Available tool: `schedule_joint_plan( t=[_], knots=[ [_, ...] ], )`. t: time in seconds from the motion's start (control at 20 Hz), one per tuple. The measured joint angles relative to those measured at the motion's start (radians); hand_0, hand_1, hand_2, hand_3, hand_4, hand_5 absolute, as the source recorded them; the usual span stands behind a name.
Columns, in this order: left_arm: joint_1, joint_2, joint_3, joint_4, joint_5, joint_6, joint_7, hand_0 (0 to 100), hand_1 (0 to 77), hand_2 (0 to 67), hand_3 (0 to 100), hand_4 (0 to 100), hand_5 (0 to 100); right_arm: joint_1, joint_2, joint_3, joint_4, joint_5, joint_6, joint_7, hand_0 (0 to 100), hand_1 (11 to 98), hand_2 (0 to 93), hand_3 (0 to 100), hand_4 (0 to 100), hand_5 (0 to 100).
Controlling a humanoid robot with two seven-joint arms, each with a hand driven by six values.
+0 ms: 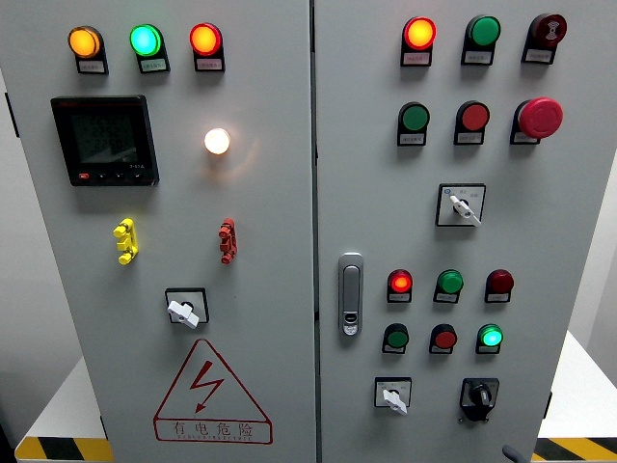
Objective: Trip black knob to open circuit
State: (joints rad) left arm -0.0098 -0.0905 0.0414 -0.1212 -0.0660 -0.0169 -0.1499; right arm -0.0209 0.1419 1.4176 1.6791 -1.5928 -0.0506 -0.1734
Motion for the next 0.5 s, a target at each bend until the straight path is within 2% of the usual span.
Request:
schedule_joint_plan(
  t=[0.5],
  knots=[
    [0.001, 0.000, 0.000, 0.000, 0.000, 0.000, 0.000, 0, 3.2, 12.9, 21, 7, 2, -0.043, -0.0022, 0.005, 0.013, -0.007, -0.003, 0.003, 86, 47.5, 11.7, 23, 20, 38]
  ],
)
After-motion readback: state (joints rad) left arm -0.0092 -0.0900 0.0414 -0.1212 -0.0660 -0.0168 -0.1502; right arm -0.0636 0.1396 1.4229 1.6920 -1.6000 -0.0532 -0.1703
